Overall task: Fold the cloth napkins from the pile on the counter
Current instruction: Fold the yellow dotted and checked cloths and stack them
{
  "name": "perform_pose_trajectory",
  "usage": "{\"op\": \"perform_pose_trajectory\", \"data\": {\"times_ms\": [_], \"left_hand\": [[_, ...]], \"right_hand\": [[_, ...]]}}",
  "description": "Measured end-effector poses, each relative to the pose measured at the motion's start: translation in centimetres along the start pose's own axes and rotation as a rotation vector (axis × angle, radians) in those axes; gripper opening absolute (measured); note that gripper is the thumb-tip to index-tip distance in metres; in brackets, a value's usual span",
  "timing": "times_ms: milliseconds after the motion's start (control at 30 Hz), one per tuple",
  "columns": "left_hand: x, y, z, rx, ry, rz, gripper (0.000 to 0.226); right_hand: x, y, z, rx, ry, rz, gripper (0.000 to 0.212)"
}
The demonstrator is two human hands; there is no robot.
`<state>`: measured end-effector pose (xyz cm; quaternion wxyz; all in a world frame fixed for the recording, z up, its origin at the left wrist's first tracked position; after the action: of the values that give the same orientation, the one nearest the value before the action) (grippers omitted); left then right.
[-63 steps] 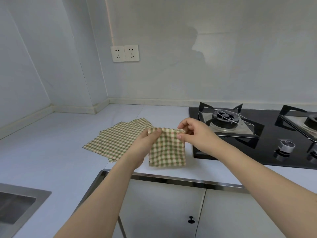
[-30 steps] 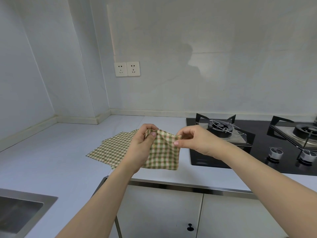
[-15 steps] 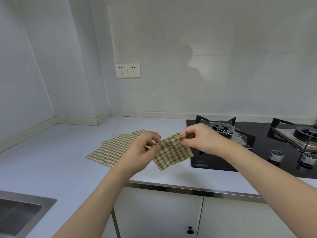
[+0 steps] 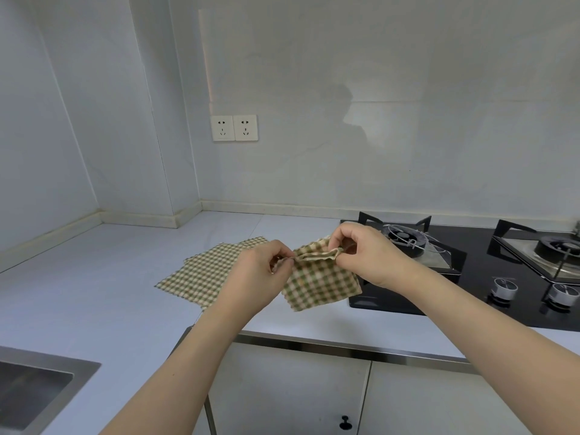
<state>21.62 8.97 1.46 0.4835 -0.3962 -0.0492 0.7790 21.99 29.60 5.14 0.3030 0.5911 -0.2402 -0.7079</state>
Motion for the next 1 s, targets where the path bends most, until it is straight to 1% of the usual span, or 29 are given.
{"op": "perform_pose_trajectory", "data": {"times_ms": [100, 233, 300, 333, 433, 467, 533, 600, 667, 700, 767, 867, 900, 967, 1000], "left_hand": [[-0.4, -0.1, 0.2, -0.102, -0.077, -0.101, 0.009], [-0.9, -0.3, 0.6, -0.218, -0.089, -0.25, 0.009], [-1.2, -0.2, 0.9, -0.24, -0.096, -0.29, 0.009], [-1.3, -0.2, 1.0, -0.248, -0.096, -0.299, 0.009], [-1.6, -0.1, 1.3, -0.261, -0.083, -0.291, 0.008], [-1.7, 0.0, 1.4, -0.262, -0.076, -0.284, 0.007], [-2.0, 0.0, 1.7, -0.262, -0.054, -0.268, 0.006], [-2.2, 0.1, 1.8, -0.272, 0.003, -0.254, 0.005], [-2.2, 0.3, 1.9, -0.29, 0.048, -0.276, 0.006], [-2.2, 0.4, 1.9, -0.298, 0.042, -0.305, 0.006], [-1.9, 0.8, 1.7, -0.318, -0.024, -0.438, 0.012], [-0.6, 0.7, 0.9, -0.397, -0.138, -0.77, 0.02], [0.0, 0.6, 0.6, -0.432, -0.155, -0.838, 0.026], [1.4, 0.2, 0.1, -0.476, -0.179, -0.905, 0.036], [1.9, -0.2, -0.1, -0.482, -0.201, -0.91, 0.036]], "right_hand": [[0.6, 0.0, -0.2, 0.029, -0.001, 0.108, 0.022], [1.8, -0.3, 0.1, 0.094, 0.094, 0.531, 0.038], [2.2, -0.4, 0.3, 0.15, 0.15, 0.649, 0.04], [2.3, -0.3, 0.3, 0.175, 0.164, 0.664, 0.037], [2.4, -0.1, 0.4, 0.202, 0.121, 0.564, 0.012], [2.5, -0.1, 0.5, 0.195, 0.094, 0.51, 0.009], [2.5, -0.3, 0.6, 0.171, 0.041, 0.4, 0.009], [2.3, -0.2, 0.5, 0.137, -0.007, 0.299, 0.012], [2.2, -0.1, 0.3, 0.096, -0.06, 0.227, 0.017], [2.3, -0.1, 0.1, 0.07, -0.08, 0.207, 0.019], [2.5, 0.1, -0.2, 0.02, -0.112, 0.187, 0.02], [2.8, 0.4, -0.3, -0.017, -0.18, 0.225, 0.021], [2.9, 0.5, -0.3, -0.026, -0.202, 0.255, 0.021], [2.8, 0.8, -0.3, -0.038, -0.234, 0.293, 0.021], [2.8, 0.9, -0.2, -0.041, -0.241, 0.301, 0.022]]}}
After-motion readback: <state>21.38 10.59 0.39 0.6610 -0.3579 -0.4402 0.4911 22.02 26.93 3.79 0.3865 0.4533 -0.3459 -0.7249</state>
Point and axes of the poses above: each hand's wrist, its own z-axis towards the middle knuckle, its own x-axis out of the palm, y = z × x, the point moved 2 cm from there along z, towards the middle knuckle, and after that the axes turned 15 degrees about x, right-handed, at the moved point
